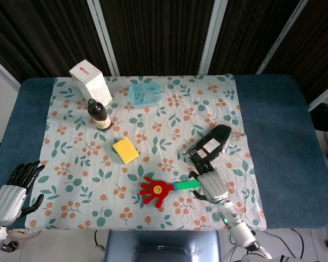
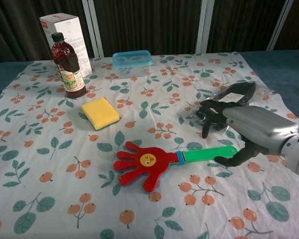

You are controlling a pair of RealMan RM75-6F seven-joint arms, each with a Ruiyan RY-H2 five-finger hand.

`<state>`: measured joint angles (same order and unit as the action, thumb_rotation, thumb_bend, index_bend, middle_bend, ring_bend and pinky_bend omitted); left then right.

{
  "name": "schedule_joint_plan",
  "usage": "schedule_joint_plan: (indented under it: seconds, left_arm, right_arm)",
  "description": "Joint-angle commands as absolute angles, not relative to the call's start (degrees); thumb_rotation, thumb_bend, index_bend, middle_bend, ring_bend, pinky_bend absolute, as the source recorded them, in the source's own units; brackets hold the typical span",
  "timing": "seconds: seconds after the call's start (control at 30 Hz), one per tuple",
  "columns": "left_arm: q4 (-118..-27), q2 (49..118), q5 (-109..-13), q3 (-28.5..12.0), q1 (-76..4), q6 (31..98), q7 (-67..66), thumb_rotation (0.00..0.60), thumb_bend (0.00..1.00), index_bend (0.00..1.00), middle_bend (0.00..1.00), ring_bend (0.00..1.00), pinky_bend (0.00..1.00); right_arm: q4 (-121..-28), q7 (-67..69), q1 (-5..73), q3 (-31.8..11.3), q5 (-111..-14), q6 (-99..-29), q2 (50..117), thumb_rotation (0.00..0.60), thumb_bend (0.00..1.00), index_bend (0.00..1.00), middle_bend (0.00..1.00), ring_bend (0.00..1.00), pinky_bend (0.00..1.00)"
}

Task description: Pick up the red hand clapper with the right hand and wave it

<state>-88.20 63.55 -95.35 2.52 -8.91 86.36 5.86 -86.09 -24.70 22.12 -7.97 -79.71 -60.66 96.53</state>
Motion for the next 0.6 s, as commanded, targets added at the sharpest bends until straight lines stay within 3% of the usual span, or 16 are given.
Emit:
schedule_joint_plan:
  seconds: [0.03, 0.6]
  left_arm:
    - [-88.3, 63.5, -95.3, 2.5, -9.0, 86.2, 5.7, 0.600, 0.41, 0.02, 0.00, 0.00, 0.03]
    - [-88.3, 63.3, -95.6, 2.4, -8.9, 86.0, 6.1, 0.600, 0.41, 0.00, 0.00, 0.00, 0.03]
  right_arm:
    - [-83.3, -23.4, 23.6, -8.4, -78.1, -59.4, 98.8, 0.600, 0.37, 0.52, 0.00, 0.00, 0.00]
    - [-79.5, -20.6, 26.1, -7.3, -76.5, -59.5, 102.7, 0.600, 0.38, 0.55, 0.01, 0.00, 0.00]
